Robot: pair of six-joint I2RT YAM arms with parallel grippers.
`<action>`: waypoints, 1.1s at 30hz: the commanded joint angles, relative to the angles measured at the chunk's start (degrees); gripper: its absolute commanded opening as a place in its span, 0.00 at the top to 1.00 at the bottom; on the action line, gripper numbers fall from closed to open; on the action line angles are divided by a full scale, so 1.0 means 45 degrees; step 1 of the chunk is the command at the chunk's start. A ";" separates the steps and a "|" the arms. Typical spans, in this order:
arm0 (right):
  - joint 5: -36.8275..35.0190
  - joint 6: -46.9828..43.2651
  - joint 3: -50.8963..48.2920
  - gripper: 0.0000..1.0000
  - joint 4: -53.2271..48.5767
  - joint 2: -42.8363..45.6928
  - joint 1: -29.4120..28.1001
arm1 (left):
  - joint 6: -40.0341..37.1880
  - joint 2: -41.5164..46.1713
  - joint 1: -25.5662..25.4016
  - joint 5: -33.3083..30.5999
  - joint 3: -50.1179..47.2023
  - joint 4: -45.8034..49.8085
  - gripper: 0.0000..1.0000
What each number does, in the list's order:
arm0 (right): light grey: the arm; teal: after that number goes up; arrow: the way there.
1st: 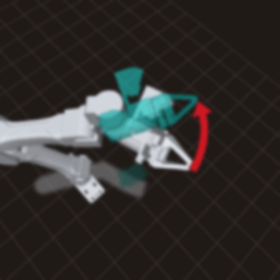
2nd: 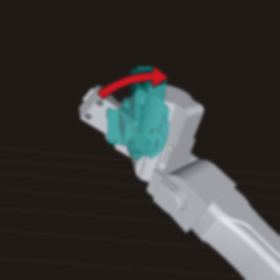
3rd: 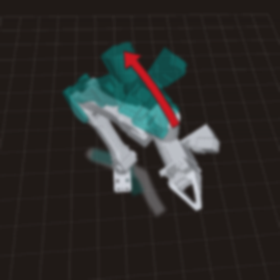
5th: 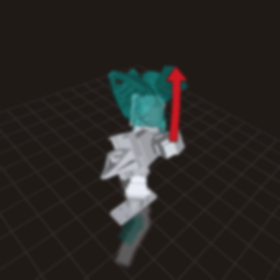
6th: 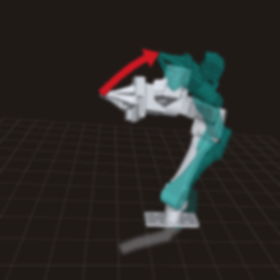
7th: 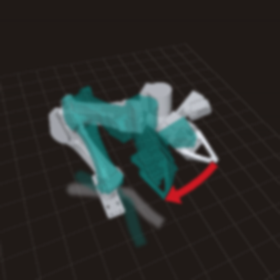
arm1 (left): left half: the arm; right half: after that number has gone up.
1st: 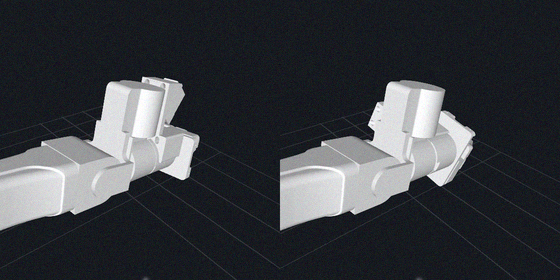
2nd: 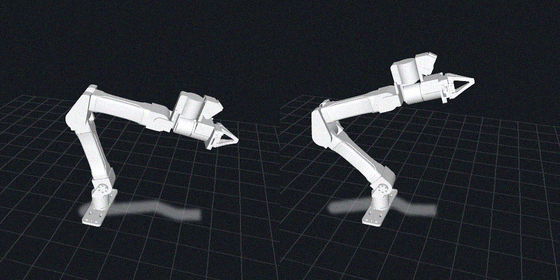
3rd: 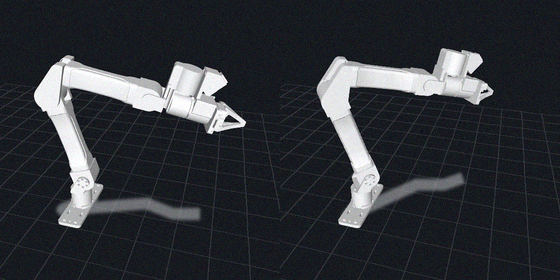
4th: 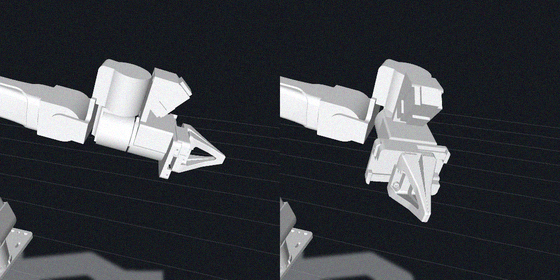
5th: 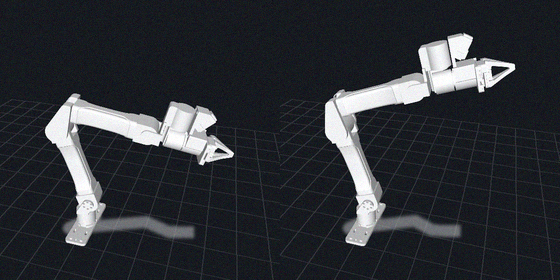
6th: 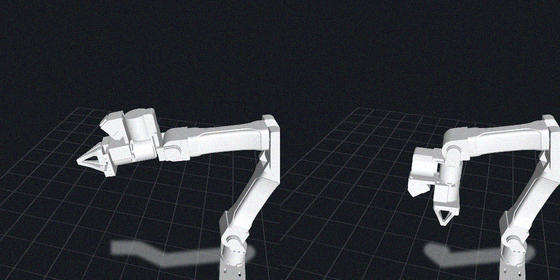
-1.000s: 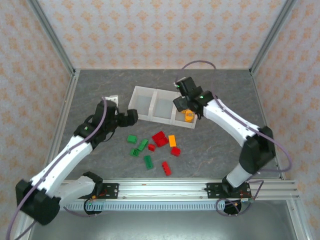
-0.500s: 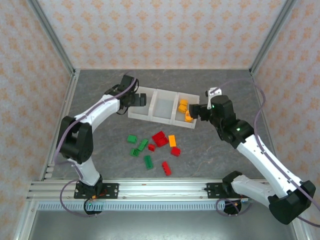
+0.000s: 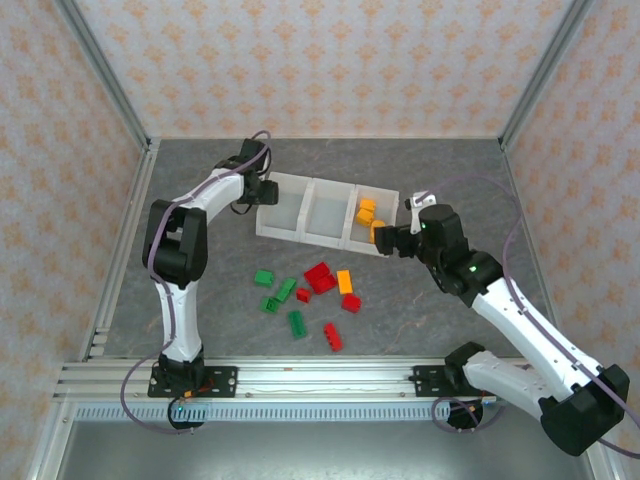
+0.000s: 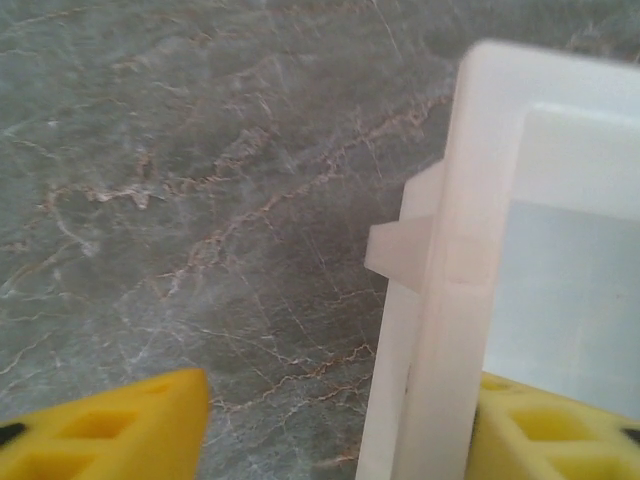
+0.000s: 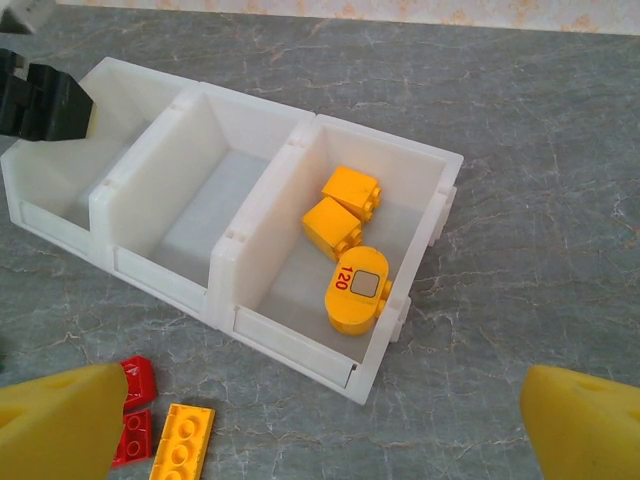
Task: Sort the legos into containers by color
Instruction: Move the container to the center of the table.
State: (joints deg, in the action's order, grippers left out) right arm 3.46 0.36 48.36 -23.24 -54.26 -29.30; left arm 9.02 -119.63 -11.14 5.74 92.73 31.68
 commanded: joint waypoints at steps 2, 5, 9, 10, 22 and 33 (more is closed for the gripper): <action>0.0012 -0.0181 0.0236 0.00 0.0243 0.0245 0.0007 | -0.0051 -0.0047 0.0033 0.0131 0.0684 0.0560 0.52; -0.0008 -0.0178 0.0080 0.00 0.0320 0.0357 0.0008 | -0.0012 0.0218 0.0033 0.0151 0.0363 0.0446 0.65; -0.0028 -0.0209 0.0035 0.00 0.0375 0.0380 0.0008 | 0.0028 0.0758 0.0032 0.0058 -0.0280 0.0304 0.73; -0.0008 -0.0198 0.0035 0.00 0.0397 0.0361 0.0007 | 0.0042 0.0902 0.0023 0.0053 -0.0482 0.0243 0.74; 0.0544 0.0335 0.0107 0.00 0.0201 -0.0259 0.0007 | 0.0259 0.3225 0.0017 0.0503 -0.3326 -0.0686 0.84; 0.3418 0.3868 -0.0258 0.04 -0.1075 -0.1366 -0.0448 | -0.0035 0.3532 -0.0043 0.0312 -0.4549 -0.1279 0.69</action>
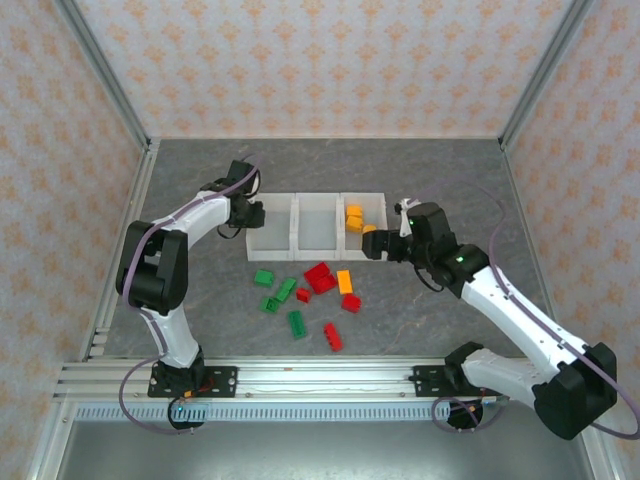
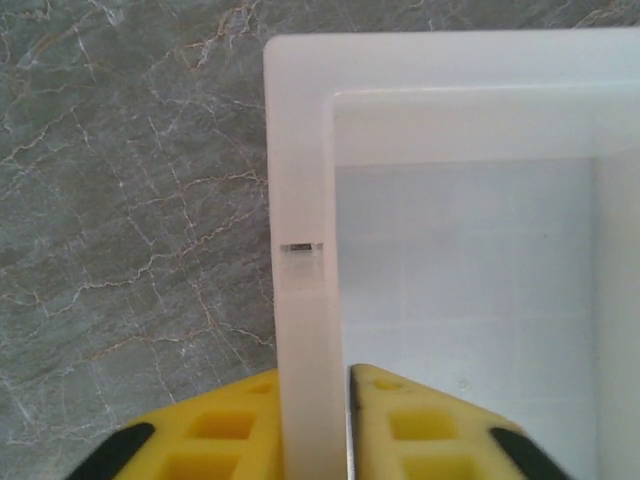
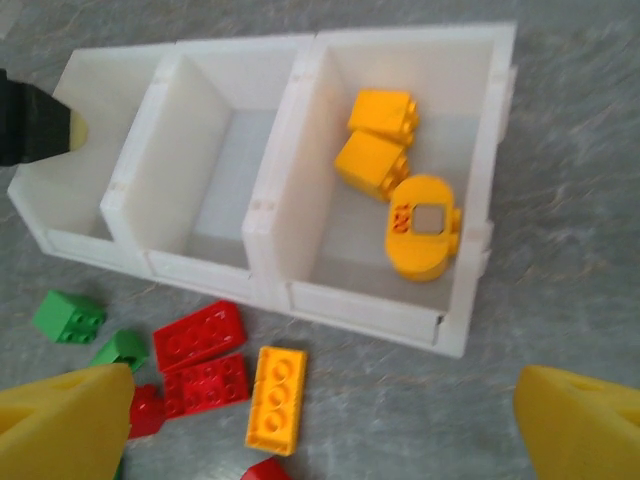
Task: Sort the legos into containers by color
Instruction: Move the container to the center of the table.
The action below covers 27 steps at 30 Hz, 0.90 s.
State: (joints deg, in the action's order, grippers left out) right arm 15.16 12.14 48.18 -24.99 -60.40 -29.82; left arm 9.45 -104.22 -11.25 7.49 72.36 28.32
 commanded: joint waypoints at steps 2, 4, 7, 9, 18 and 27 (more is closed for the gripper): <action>0.0460 0.1481 -0.0486 0.04 -0.0911 0.0077 -0.0765 | -0.0090 -0.0028 -0.0012 -0.0072 0.0009 -0.0590 0.63; 0.0267 0.1903 -0.0766 0.04 -0.1104 0.0107 -0.1110 | -0.0020 -0.0166 -0.0019 -0.0140 0.0081 -0.0584 0.58; -0.0021 0.2663 -0.1196 0.04 -0.1069 0.0173 -0.1771 | 0.0231 -0.0067 -0.0005 -0.0491 0.0084 -0.0621 0.43; -0.0239 0.2930 -0.1368 0.04 -0.0971 0.0138 -0.2223 | 0.0493 0.0254 -0.0002 -0.0850 -0.0047 -0.0705 0.31; -0.0705 0.3291 -0.0839 0.04 -0.1385 -0.1952 -0.3343 | 0.1234 0.3353 0.0035 -0.1814 -0.0773 -0.0556 0.01; -0.2098 0.7396 -0.1284 0.05 -0.0420 -0.3047 -0.4698 | 0.1607 0.8035 0.0017 -0.1004 -0.2907 0.0506 0.01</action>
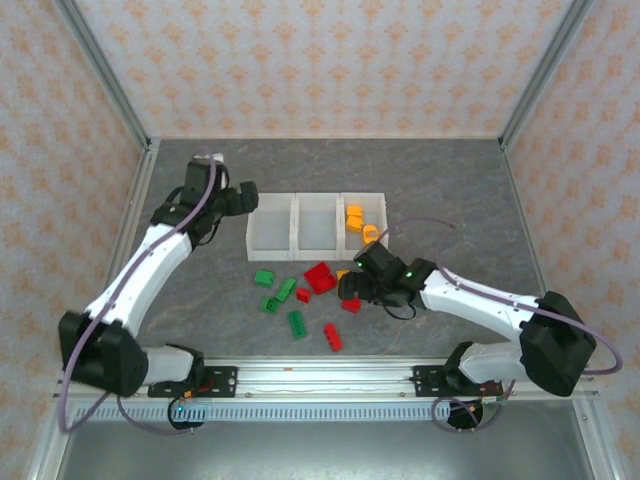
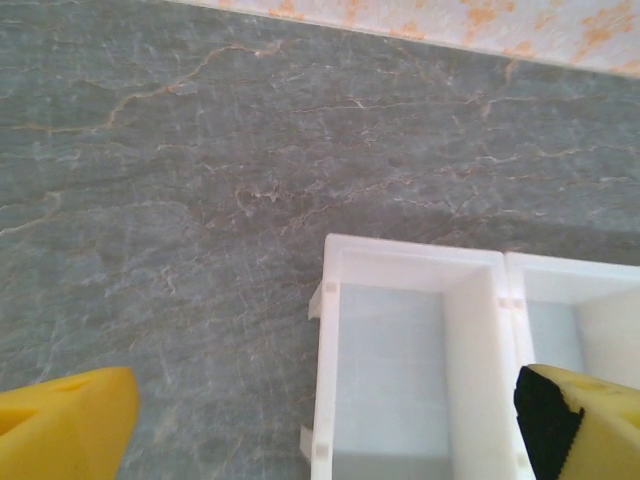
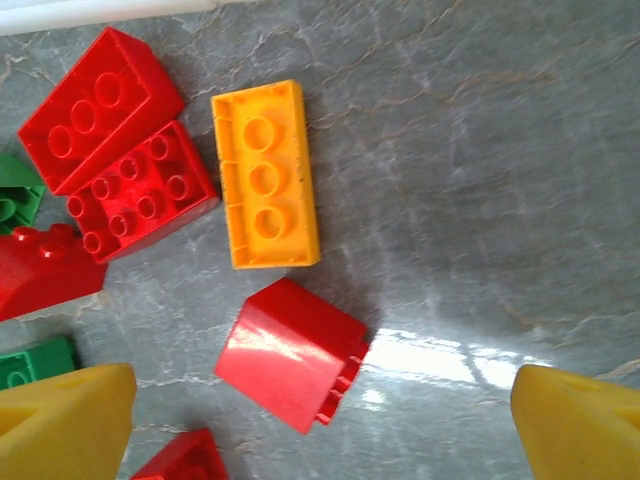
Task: Sort the legos into containers by color
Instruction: Move the container to the center of the table, then pick up the lego from the bottom-center of the table.
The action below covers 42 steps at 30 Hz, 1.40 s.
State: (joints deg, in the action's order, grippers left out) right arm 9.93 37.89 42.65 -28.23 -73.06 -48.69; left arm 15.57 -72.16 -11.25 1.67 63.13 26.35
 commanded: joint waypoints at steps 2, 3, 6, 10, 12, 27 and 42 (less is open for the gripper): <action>-0.1486 0.2197 0.0112 0.05 0.0197 -0.0592 -0.1028 | 0.0068 0.1761 -0.0020 0.0632 -0.1337 0.1476 0.01; -0.1720 0.2415 0.0233 0.05 0.0082 -0.0800 -0.1221 | 0.0009 0.2101 -0.0014 0.0785 -0.1526 0.1677 0.01; -0.2048 0.3088 0.0658 0.07 -0.0151 -0.1730 -0.1756 | 0.0041 0.3204 -0.0009 0.1551 -0.2206 0.1982 0.00; -0.2226 0.3784 0.1235 0.13 -0.0582 -0.2773 -0.2102 | 0.0892 0.4684 -0.0033 0.2213 -0.3086 0.1352 0.01; -0.2310 0.4094 0.1411 0.15 -0.0602 -0.3026 -0.2180 | 0.0947 0.5232 -0.0035 0.2752 -0.3516 0.0816 0.01; -0.2286 0.5644 0.1968 0.24 -0.0329 -0.4556 -0.2179 | 0.1280 0.6876 -0.1035 0.4016 -0.5920 -0.1113 0.01; -0.3073 0.4522 0.2449 0.59 -0.1309 -0.5260 -0.2199 | 0.1383 0.6856 -0.1915 0.3789 -0.5968 -0.1207 0.01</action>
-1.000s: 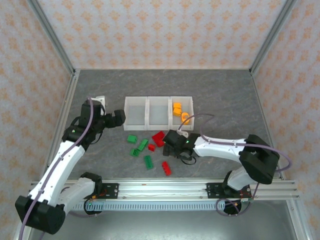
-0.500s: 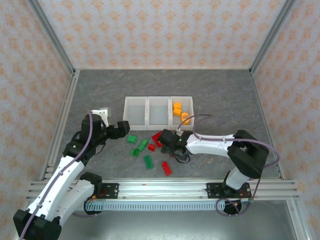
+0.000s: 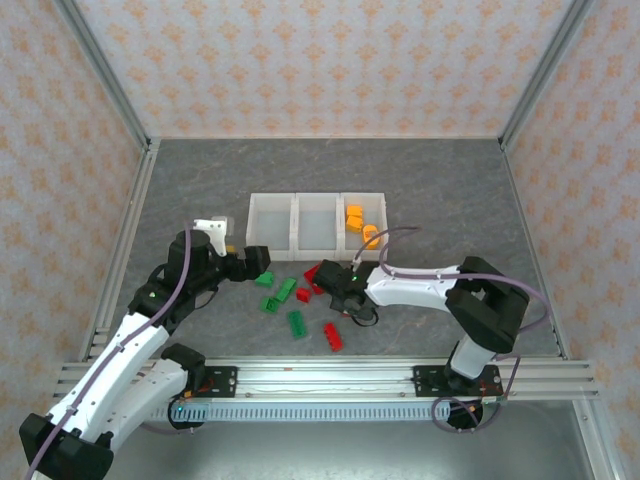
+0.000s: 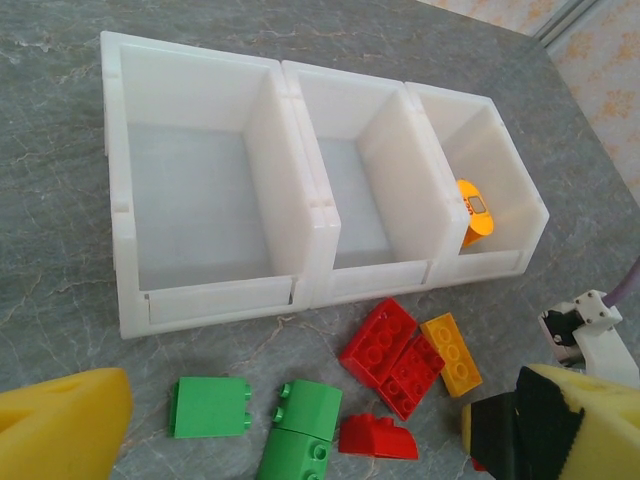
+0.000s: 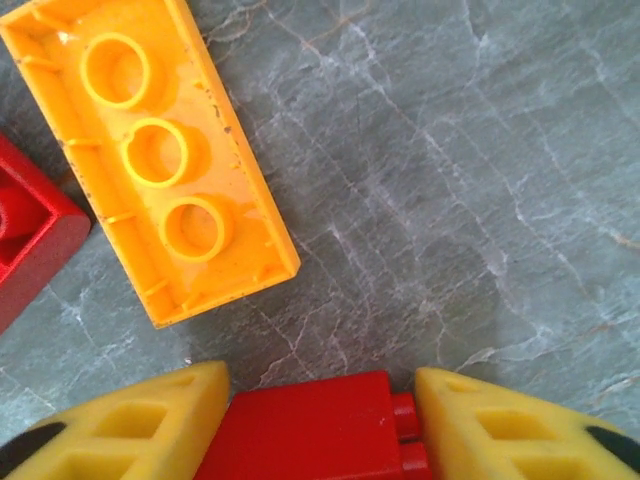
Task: Sort the legos into containers by color
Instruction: Pick up the lego from the bottom-center of the table, then place the lego in the container.
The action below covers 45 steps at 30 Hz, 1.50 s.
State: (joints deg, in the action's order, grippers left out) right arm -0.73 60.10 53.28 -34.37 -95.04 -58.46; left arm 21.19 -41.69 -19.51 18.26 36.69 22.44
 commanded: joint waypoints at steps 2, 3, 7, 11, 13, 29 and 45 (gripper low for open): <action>-0.0921 -0.0689 0.0271 0.68 -0.0279 -0.0308 -0.0003 | 0.0144 0.0066 -0.0098 0.0065 -0.0086 -0.0299 0.01; -0.1063 -0.0868 0.0403 0.72 -0.0480 -0.0250 -0.0016 | 0.0153 0.0075 -0.0121 0.0035 -0.0102 -0.0298 0.01; -0.1688 -0.2044 0.1111 0.84 -0.1095 0.0203 -0.0060 | 0.0231 0.0066 -0.0411 -0.0157 -0.0106 -0.0260 0.01; -0.2456 -0.2999 0.2163 0.85 -0.1835 0.0757 -0.0059 | 0.0300 0.0066 -0.0895 -0.0454 -0.0075 -0.0162 0.00; -0.2900 -0.3861 0.2917 0.85 -0.1897 0.0942 -0.0062 | 0.0364 0.0056 -0.1031 -0.0701 -0.0037 -0.0081 0.01; -0.3131 -1.1038 0.9041 0.85 -0.0555 -0.3784 0.2311 | 0.0652 0.0828 -0.1540 -0.1846 -0.0074 0.0047 0.01; -0.0498 -1.2119 1.0854 0.57 0.0578 -0.5935 0.3488 | 0.0635 0.1639 -0.1747 -0.1526 -0.0181 -0.0144 0.01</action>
State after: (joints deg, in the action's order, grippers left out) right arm -3.97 6.96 99.68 -32.51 -120.18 -42.61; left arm 24.01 -34.26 -26.70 11.14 36.32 22.87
